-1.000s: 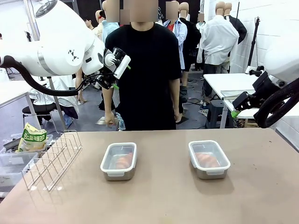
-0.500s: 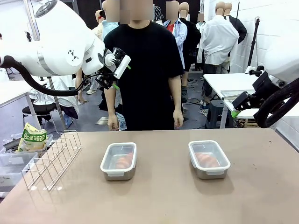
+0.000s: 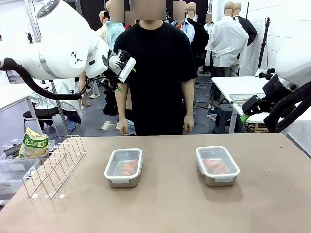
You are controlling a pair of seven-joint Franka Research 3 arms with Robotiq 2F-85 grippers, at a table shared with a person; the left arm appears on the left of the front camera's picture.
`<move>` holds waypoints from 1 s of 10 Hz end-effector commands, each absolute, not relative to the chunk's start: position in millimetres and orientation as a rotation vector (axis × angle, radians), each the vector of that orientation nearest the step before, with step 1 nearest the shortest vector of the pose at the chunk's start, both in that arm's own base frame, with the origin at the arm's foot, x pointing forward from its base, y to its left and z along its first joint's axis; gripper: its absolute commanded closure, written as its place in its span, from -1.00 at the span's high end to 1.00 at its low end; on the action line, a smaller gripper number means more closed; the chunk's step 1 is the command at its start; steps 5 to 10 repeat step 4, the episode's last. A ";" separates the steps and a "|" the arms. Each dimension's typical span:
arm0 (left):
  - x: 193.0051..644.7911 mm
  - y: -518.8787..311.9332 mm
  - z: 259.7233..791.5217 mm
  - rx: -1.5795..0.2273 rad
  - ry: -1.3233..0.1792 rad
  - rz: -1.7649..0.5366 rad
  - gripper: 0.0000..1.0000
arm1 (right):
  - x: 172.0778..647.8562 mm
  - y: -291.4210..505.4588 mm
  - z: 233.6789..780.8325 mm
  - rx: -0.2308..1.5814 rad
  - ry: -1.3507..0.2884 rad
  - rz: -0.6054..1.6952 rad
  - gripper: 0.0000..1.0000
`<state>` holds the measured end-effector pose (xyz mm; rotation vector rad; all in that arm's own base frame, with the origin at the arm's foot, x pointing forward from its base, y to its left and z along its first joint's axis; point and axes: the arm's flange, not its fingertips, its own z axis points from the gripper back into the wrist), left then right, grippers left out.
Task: Place the bread in airtight containers.
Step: Release when the human grabs the Airtight Container lid.
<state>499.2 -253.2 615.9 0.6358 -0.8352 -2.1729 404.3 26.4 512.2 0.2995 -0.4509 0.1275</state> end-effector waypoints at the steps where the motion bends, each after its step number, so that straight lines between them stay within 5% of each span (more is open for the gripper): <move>1: 499.1 -252.1 616.9 0.635 -0.836 -2.163 1.00 | 404.8 27.0 511.3 0.301 -0.451 0.128 1.00; 10: 499.1 -252.1 616.9 0.635 -0.836 -2.163 1.00 | 404.8 27.0 511.3 0.301 -0.451 0.128 1.00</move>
